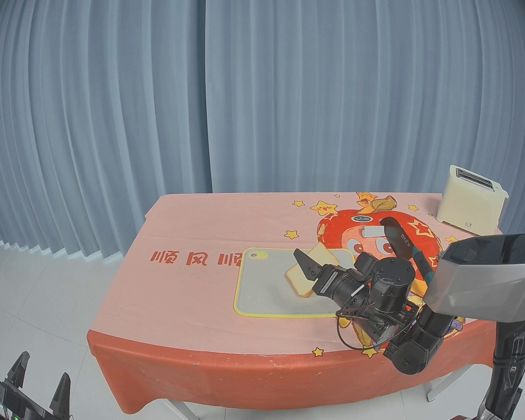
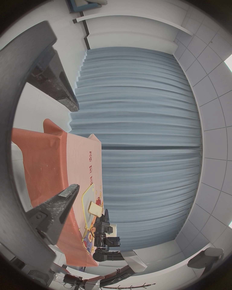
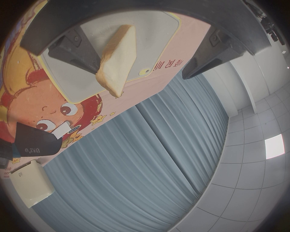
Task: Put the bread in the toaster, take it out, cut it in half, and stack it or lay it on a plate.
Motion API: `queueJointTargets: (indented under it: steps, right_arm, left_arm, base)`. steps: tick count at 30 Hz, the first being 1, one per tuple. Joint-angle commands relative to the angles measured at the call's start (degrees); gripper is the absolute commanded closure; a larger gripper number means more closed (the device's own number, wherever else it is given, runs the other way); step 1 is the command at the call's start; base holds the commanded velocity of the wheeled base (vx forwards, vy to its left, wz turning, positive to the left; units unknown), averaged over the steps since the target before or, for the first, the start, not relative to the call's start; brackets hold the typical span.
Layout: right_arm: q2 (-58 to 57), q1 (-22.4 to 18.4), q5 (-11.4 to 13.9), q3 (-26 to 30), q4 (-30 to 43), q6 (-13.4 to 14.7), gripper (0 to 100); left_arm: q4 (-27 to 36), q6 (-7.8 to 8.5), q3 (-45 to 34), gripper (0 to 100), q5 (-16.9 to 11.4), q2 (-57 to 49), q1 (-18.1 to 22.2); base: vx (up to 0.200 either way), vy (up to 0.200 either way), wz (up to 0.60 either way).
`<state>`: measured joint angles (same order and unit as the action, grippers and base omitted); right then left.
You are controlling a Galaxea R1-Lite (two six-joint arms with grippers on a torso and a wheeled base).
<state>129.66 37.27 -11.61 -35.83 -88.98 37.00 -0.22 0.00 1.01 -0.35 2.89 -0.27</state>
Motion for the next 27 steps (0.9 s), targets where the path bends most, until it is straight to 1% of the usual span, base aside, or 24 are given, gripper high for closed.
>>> queueJointTargets:
  steps: [1,3,4,8,13,15,17,18,19,20,23,27]
  right_arm:
    - [0.3,0.3,0.0,0.9,-0.4,-0.5,0]
    - [0.6,0.4,0.0,1.3,-0.4,-1.1,0]
    - [0.9,1.1,0.0,2.0,-0.4,-2.5,0]
    - [0.4,1.5,0.1,3.3,-0.4,-4.4,0]
    - [-1.3,1.0,0.2,4.5,-0.4,-4.8,0]
    - [-3.3,0.4,0.9,4.5,-0.1,-5.1,0]
    - [-3.4,0.4,1.0,4.5,-0.1,-5.2,0]
    - [-4.8,-1.3,2.6,3.4,3.6,-8.3,0]
    - [-5.4,-1.8,3.3,2.7,5.5,-9.5,0]
    - [-6.2,-1.9,3.5,1.7,7.6,-10.1,0]
    - [-7.5,-1.6,3.5,-0.3,13.0,-10.2,0]
    - [-7.4,-1.2,3.5,-1.5,16.1,-10.4,0]
  left_arm:
    - [0.0,0.0,-1.0,0,0.0,0.0,0.0]
    - [0.0,0.0,-1.0,0,0.0,0.0,0.0]
    - [0.0,0.0,-1.0,0,0.0,0.0,0.0]
    - [0.0,0.0,-1.0,0,0.0,0.0,0.0]
    - [0.0,0.09,-1.0,0,0.0,0.0,0.0]
    - [0.0,0.0,-1.0,0,0.0,0.0,0.0]
    - [0.0,0.0,-1.0,0,0.0,0.0,0.0]
    - [0.0,0.09,-1.0,0,0.0,0.0,0.0]
    - [0.0,0.18,-1.0,0,0.0,0.0,0.0]
    - [0.0,0.18,-1.0,0,0.0,0.0,0.0]
    - [0.0,0.18,-1.0,0,0.0,0.0,0.0]
    - [0.0,0.18,-1.0,0,0.0,0.0,0.0]
  base:
    - [0.0,0.0,0.0]
    - [0.0,0.0,0.0]
    - [0.0,0.0,0.0]
    - [0.0,0.0,0.0]
    - [0.0,0.0,0.0]
    - [0.0,0.0,0.0]
    - [0.0,0.0,0.0]
    - [0.0,0.0,0.0]
    - [0.0,0.0,0.0]
    - [0.0,0.0,0.0]
    - [0.0,0.0,0.0]
    - [0.0,0.0,0.0]
